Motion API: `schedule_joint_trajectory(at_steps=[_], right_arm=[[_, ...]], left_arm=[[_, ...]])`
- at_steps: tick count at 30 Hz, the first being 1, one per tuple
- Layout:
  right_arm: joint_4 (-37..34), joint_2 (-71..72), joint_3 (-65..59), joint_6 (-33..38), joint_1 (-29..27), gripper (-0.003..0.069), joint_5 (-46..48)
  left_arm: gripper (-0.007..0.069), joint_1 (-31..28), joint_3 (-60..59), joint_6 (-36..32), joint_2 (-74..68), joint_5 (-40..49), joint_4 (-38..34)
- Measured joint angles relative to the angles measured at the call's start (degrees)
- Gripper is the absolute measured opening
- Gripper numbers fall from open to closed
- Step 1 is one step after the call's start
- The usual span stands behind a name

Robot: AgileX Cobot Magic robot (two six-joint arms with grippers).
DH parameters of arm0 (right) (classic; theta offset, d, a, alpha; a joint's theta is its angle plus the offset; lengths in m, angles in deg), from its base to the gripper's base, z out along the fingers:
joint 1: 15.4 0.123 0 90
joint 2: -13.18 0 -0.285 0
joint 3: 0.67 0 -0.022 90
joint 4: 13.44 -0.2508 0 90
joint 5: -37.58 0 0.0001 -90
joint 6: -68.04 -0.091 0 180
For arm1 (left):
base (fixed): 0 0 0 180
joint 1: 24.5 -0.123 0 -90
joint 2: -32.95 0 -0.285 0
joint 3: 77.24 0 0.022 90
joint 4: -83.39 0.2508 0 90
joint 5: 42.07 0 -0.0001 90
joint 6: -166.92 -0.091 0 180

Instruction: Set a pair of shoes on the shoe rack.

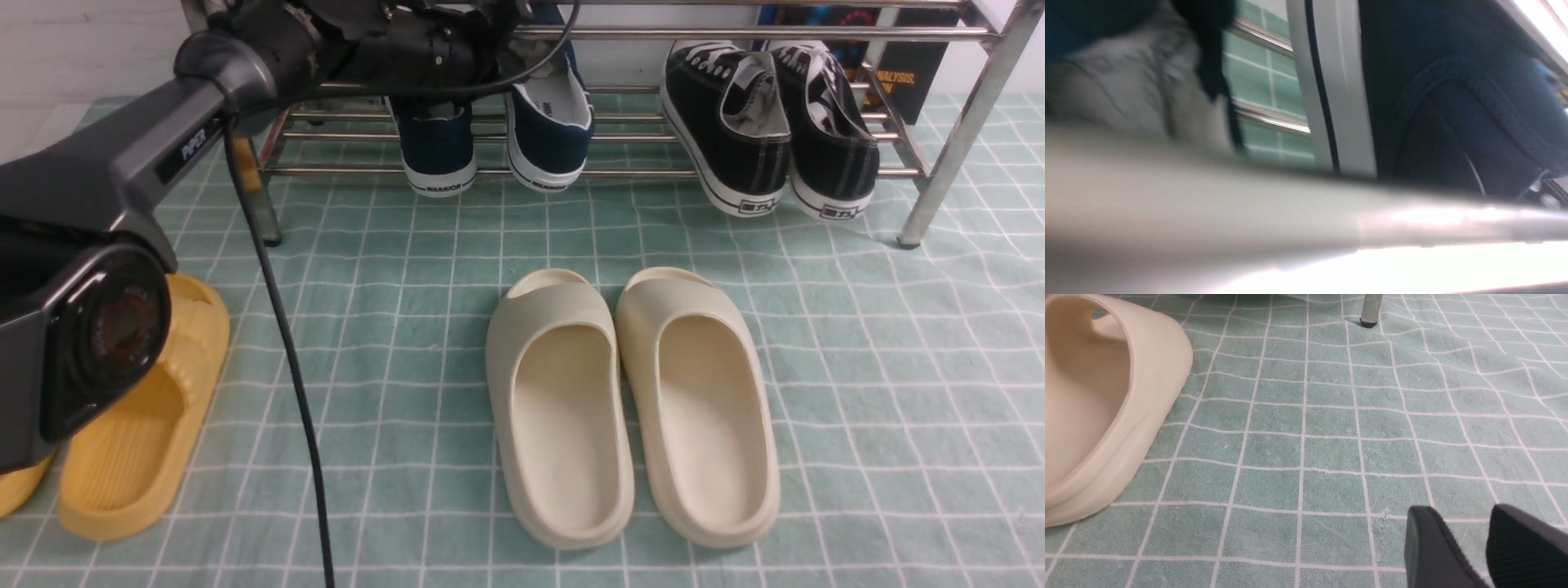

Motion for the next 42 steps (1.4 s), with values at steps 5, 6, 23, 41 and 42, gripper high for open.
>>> schedule_joint_trajectory(at_steps=[5,6,23,41,42], right_arm=[[0.0,0.0,0.0,0.0,0.0,0.0246,0.0],[0.0,0.0,0.0,0.0,0.0,0.0246,0.0],[0.0,0.0,0.0,0.0,0.0,0.0246,0.0],[0.0,0.0,0.0,0.0,-0.1,0.0246,0.0],[0.0,0.0,0.0,0.0,-0.1,0.0246,0.0]], left_arm=[[0.0029,0.0,0.3,-3.9,-1.1,-2.0,0.1],[0.0059,0.0,0.3,-5.0,-1.3,-2.3,0.1],[0.0449,-0.1,0.5,-7.0,4.1,9.0,10.8],[-0.0013,-0.1,-1.7,8.4,26.6,43.3,41.7],[-0.0013,-0.1,-4.0,9.3,30.5,43.5,42.5]])
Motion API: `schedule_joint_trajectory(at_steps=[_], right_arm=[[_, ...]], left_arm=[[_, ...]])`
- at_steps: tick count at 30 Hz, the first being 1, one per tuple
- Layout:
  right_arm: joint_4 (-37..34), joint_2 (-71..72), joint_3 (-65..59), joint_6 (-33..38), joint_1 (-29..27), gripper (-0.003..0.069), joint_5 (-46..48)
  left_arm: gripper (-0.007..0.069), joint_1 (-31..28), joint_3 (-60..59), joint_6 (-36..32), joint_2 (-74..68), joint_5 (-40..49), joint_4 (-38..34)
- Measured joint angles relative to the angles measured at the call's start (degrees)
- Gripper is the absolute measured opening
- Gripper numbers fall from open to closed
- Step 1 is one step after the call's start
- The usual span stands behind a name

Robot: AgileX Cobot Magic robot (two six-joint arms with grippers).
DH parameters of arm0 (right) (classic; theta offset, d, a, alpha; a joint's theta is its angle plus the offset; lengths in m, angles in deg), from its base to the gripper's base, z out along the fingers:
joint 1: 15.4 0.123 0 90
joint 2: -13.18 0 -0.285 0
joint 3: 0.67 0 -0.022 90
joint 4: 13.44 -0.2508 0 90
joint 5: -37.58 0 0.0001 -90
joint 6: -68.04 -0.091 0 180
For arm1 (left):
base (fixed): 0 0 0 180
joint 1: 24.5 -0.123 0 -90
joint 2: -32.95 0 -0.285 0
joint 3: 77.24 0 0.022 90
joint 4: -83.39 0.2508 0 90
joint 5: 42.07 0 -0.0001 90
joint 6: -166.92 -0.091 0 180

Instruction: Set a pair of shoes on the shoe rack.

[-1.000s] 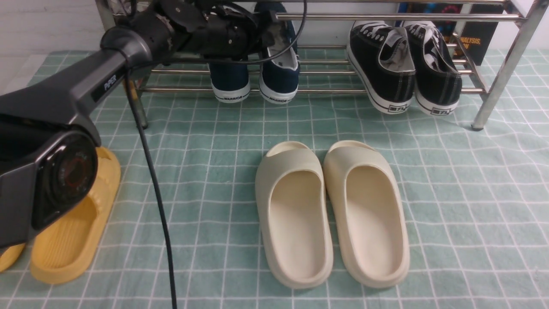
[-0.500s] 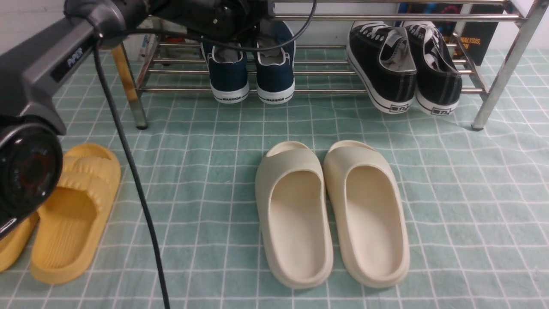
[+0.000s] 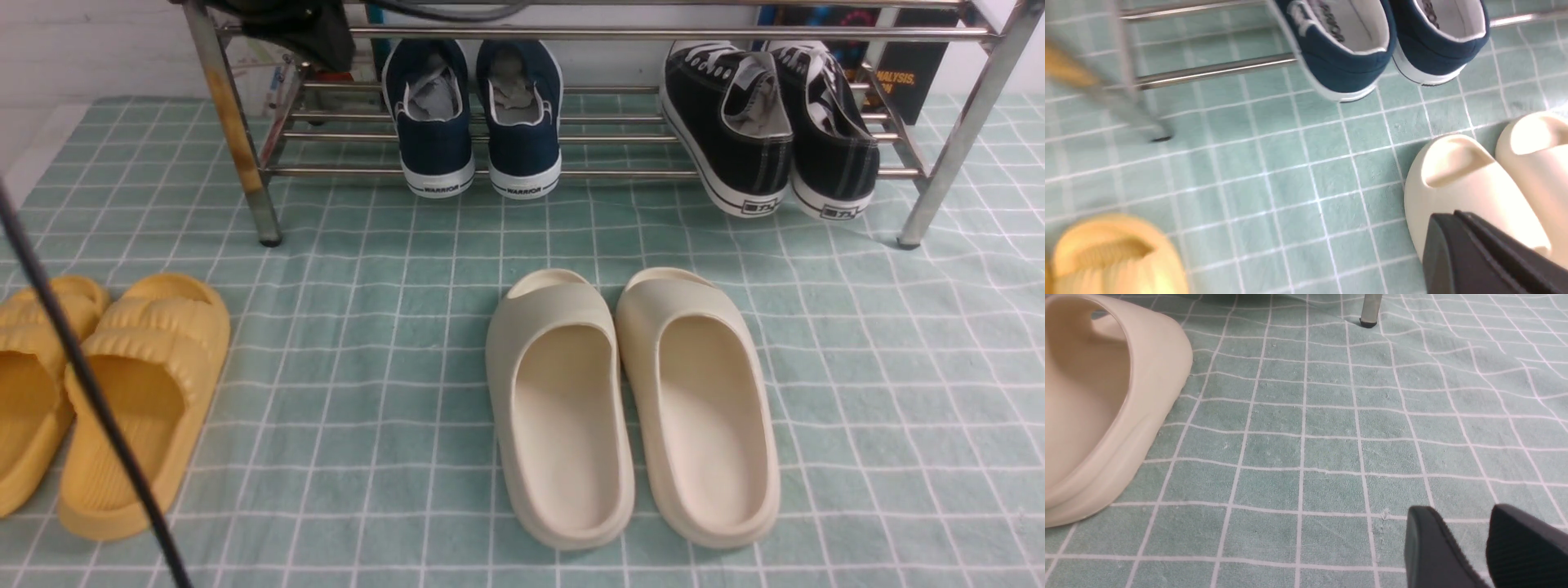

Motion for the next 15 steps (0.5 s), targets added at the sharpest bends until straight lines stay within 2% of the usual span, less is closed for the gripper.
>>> schedule_joint_trajectory(at_steps=[4,8,15], right_arm=[[0.0,0.0,0.0,0.0,0.0,0.0246,0.0],[0.0,0.0,0.0,0.0,0.0,0.0246,0.0],[0.0,0.0,0.0,0.0,0.0,0.0246,0.0]], left_arm=[[-0.0013,0.0,-7.9,0.3,9.2,0.1,-0.5],[-0.0013,0.0,-23.4,0.8,22.3,-2.9,-1.3],[-0.0013,0.0,-55.9,3.9,47.5,-26.9,-1.3]])
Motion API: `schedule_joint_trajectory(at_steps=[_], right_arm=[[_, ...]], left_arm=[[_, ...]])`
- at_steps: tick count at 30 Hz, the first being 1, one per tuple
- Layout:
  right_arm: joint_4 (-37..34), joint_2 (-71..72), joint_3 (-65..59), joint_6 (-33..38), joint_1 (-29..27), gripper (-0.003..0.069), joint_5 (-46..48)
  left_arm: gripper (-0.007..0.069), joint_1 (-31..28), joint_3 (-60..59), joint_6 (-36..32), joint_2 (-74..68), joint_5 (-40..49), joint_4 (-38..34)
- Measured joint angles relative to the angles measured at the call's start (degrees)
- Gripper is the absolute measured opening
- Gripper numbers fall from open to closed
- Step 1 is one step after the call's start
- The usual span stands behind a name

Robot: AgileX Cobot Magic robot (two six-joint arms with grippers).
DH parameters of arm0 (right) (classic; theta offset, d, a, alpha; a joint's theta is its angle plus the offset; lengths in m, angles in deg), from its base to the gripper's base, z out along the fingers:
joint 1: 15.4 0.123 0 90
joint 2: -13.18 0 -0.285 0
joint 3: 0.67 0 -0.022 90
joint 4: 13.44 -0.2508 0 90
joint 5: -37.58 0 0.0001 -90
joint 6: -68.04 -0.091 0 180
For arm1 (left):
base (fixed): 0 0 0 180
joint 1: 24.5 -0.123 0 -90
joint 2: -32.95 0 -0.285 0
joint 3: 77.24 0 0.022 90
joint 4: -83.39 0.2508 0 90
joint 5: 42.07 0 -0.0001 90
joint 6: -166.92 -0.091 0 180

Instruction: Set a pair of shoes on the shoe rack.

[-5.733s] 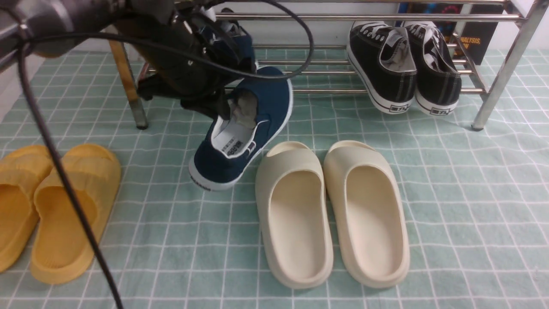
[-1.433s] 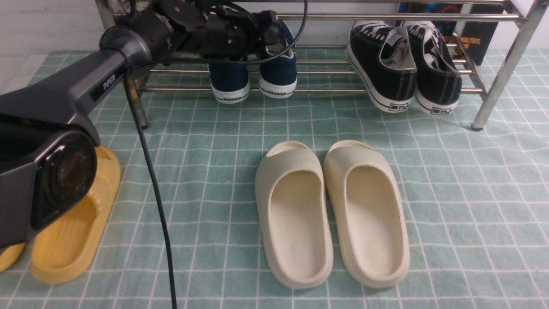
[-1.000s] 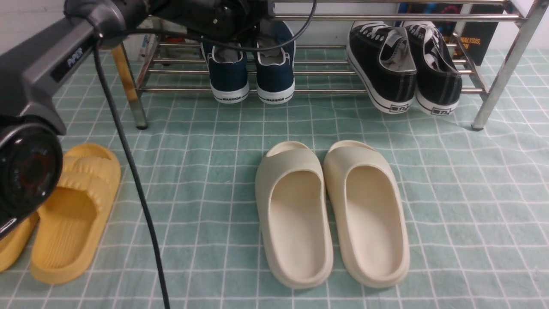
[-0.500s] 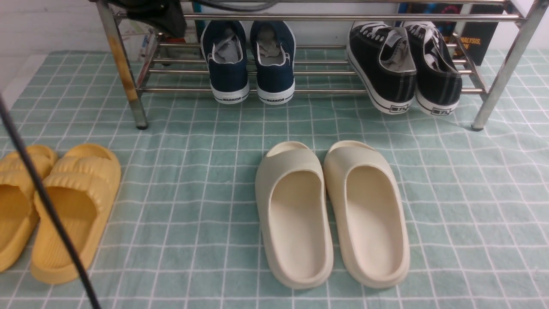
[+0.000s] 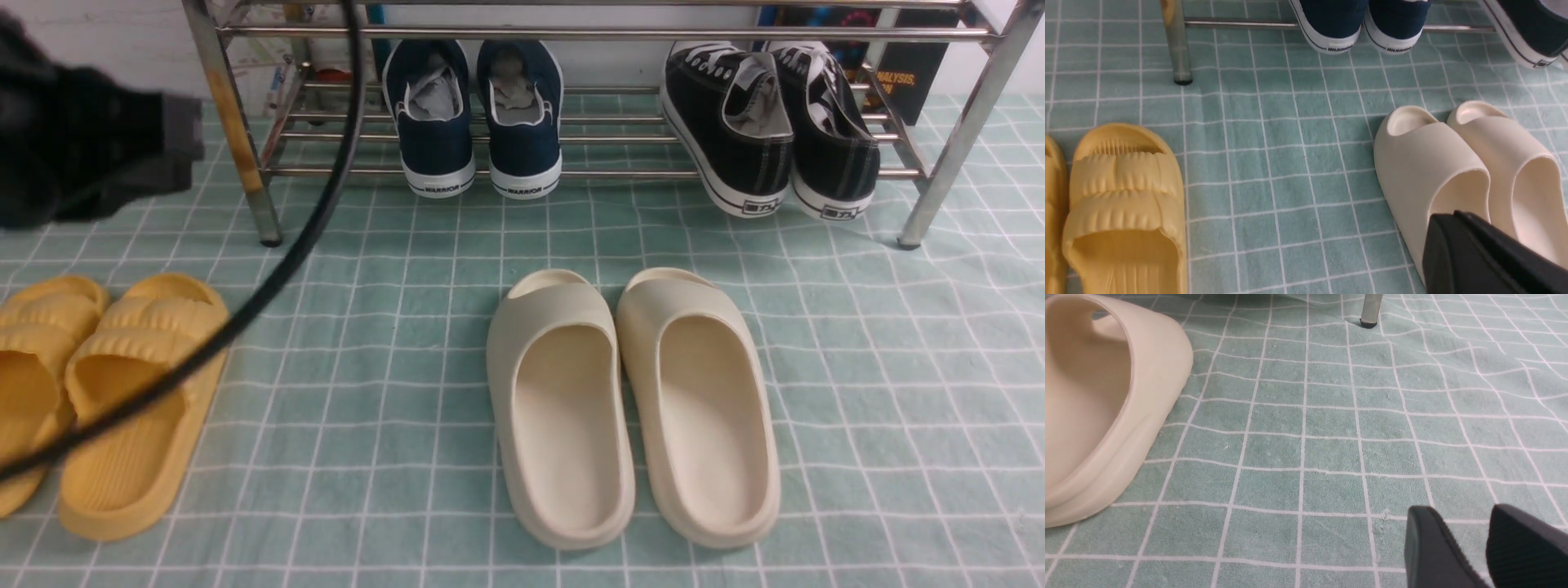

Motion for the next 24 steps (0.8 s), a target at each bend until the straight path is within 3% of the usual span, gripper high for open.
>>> schedule_joint_trajectory(at_steps=[5,11,20,24], right_arm=[[0.0,0.0,0.0,0.0,0.0,0.0246,0.0],[0.0,0.0,0.0,0.0,0.0,0.0246,0.0],[0.3,0.0,0.0,0.0,0.0,0.0246,0.0],[0.0,0.0,0.0,0.0,0.0,0.0246,0.0]], left_arm=[[-0.0013,0.0,-21.1,0.3,14.9,-15.6,0.1],[-0.0013,0.0,-36.8,0.6,24.9,-19.2,-0.1],[-0.0013,0.0,-44.5,-1.8,31.2,-20.7,-1.2],[-0.0013,-0.8,-48.5,-6.5,43.5,-31.6,-0.9]])
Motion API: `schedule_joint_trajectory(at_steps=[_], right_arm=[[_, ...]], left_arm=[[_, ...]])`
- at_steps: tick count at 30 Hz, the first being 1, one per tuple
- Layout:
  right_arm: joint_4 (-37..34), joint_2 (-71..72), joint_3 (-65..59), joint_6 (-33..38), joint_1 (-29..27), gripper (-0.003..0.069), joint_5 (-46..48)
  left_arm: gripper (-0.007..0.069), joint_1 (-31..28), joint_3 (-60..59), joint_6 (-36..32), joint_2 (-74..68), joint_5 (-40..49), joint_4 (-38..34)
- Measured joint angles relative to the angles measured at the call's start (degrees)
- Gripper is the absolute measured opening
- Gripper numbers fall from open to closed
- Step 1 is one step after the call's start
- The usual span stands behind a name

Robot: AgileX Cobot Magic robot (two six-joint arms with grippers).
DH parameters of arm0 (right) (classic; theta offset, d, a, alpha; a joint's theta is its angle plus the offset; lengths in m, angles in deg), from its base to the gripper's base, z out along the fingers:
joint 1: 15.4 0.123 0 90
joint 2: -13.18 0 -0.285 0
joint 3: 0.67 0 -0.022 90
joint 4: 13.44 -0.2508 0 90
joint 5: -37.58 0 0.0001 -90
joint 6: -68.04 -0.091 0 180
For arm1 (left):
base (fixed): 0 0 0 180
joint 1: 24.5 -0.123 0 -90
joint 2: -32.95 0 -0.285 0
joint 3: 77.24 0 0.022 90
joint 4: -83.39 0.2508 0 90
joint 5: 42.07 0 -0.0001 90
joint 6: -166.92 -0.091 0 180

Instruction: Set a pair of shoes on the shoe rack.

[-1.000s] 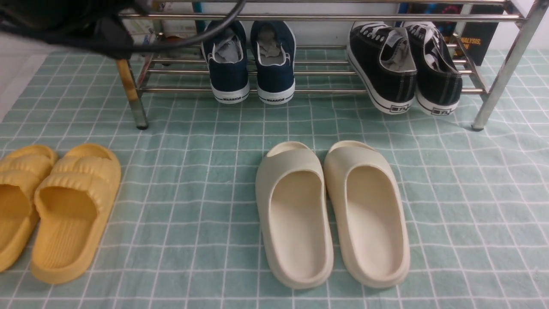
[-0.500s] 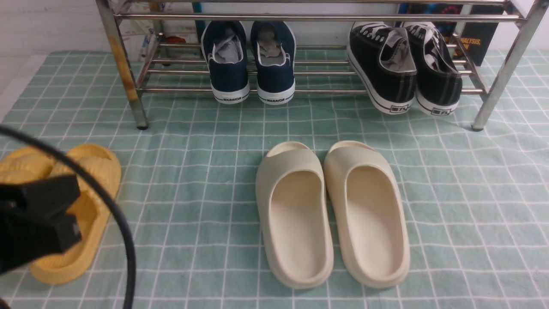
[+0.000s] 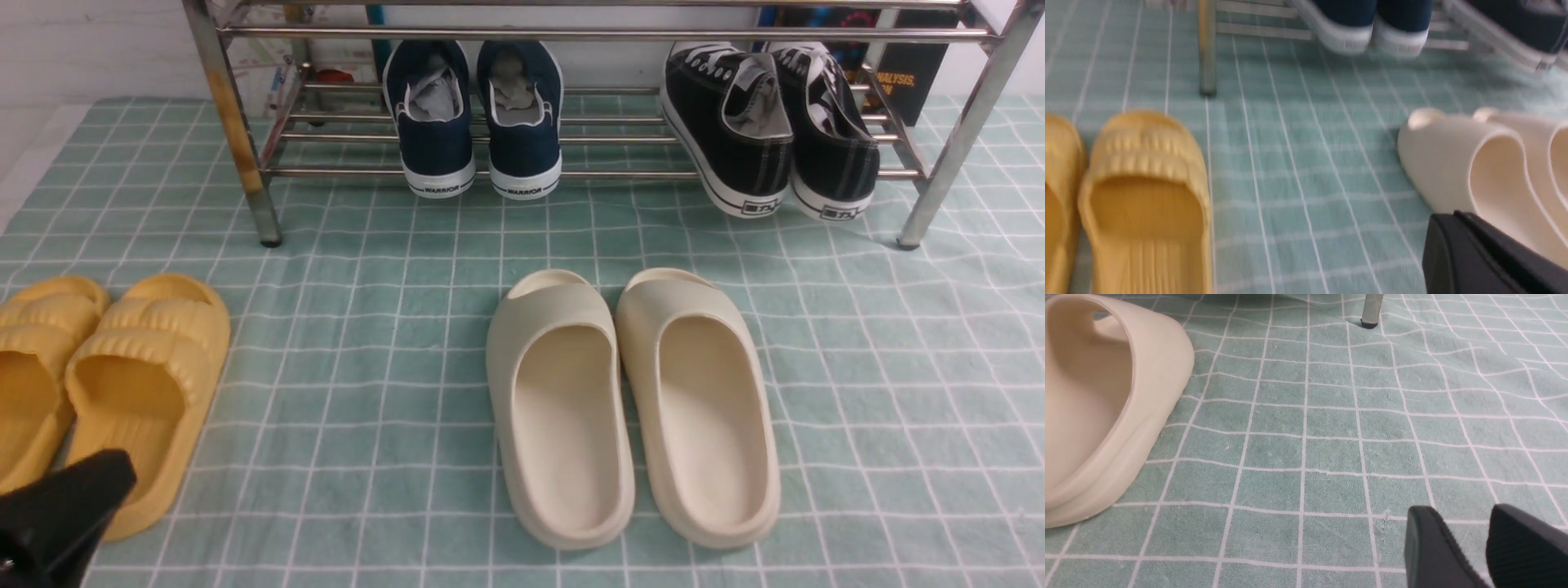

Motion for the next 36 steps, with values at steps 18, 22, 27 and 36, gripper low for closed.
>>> schedule_joint_trajectory(at_steps=[18,22,27,36], right_arm=[[0.0,0.0,0.0,0.0,0.0,0.0246,0.0],[0.0,0.0,0.0,0.0,0.0,0.0246,0.0],[0.0,0.0,0.0,0.0,0.0,0.0246,0.0],[0.0,0.0,0.0,0.0,0.0,0.0246,0.0]], left_arm=[[-0.0013,-9.5,-13.2,0.1,10.2,12.1,2.0],[-0.0013,-9.5,-13.1,0.0,10.2,12.5,2.0],[-0.0013,-9.5,-13.1,0.0,10.2,12.6,2.0],[-0.0013,-9.5,-13.1,0.0,10.2,12.6,2.0]])
